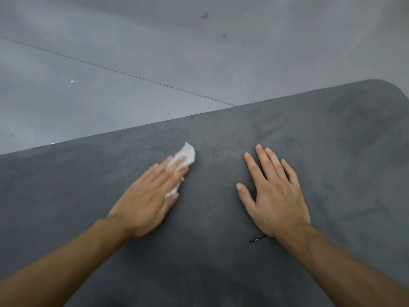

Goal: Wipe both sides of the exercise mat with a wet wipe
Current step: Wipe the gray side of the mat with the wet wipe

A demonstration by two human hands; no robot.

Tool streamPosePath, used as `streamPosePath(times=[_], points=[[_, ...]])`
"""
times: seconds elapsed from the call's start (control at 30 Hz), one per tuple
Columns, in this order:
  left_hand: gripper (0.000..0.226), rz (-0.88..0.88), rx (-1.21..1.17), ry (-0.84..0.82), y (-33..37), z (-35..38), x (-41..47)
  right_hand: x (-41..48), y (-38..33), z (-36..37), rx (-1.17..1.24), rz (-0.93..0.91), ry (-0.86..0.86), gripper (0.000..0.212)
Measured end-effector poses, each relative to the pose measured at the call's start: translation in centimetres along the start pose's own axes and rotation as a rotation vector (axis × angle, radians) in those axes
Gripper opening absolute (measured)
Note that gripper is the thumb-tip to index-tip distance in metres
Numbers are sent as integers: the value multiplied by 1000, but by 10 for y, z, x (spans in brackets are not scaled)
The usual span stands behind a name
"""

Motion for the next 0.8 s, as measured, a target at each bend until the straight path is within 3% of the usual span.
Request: streamPosePath(times=[0.1, 0.2, 0.4, 0.63, 0.8], points=[[60, -258, -85, 100, -54, -16, 13, -1, 1, 0, 6, 1, 5, 73], [71, -454, -26, 91, -96, -22, 16, 0, 1, 1, 6, 1, 2, 73], [60, -302, 20, 61, -49, -8, 15, 0, 0, 0, 15, 0, 17, 72], [62, -105, 40, 15, 11, 11, -24, -1, 1, 0, 10, 0, 18, 73], [68, -238, 0, 80, -22, 1, -44, -1, 1, 1, 17, -2, 18, 73]])
Point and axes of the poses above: each hand's wrist, its own x-axis towards the middle knuckle, its own z-axis out of the palm, y = z × x, the point moved 3 cm from there along x, towards the middle knuckle, and after that the axes turned 3 degrees about z, right-handed, at the moved point
